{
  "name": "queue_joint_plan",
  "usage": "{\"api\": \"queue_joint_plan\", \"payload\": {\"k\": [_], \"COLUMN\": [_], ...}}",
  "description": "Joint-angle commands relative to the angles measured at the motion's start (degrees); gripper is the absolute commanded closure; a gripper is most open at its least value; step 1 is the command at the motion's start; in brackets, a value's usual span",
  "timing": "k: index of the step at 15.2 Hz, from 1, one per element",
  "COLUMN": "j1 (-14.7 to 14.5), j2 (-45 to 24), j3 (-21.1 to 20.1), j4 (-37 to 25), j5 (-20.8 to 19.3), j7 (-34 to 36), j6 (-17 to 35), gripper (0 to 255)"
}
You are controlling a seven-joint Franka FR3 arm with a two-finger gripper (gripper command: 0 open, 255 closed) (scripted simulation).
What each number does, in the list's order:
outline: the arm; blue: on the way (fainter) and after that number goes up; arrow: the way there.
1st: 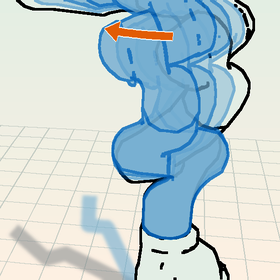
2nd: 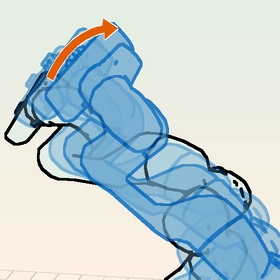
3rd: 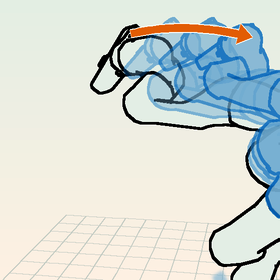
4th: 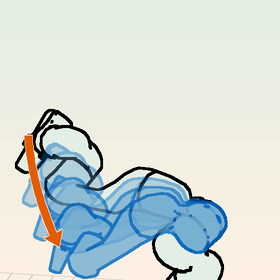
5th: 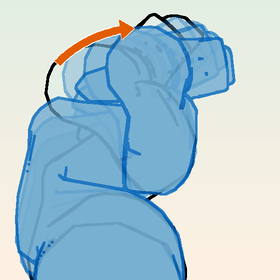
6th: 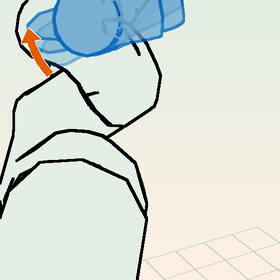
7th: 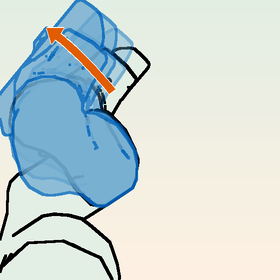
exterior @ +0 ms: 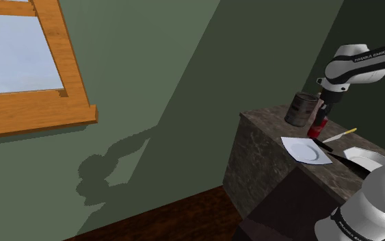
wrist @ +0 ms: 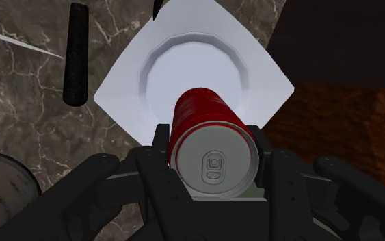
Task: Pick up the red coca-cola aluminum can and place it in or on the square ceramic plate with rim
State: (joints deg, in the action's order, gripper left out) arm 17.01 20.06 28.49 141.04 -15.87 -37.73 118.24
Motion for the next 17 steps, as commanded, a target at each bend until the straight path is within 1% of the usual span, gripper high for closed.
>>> {"api": "queue_joint_plan", "payload": {"k": [1,9,16,17], "j1": [0.1,-0.2,-0.7,-0.7], "j2": [-0.3,-4.5,-9.3,-9.3], "j3": [0.3,1.8,3.0,3.0], "j4": [1.2,4.4,6.7,6.7], "j5": [-0.2,0.2,1.4,1.4], "j7": [0.0,-0.4,-1.2,-1.2], "j6": [1.6,8.8,15.6,15.6], "gripper": [255,255,255,255]}}
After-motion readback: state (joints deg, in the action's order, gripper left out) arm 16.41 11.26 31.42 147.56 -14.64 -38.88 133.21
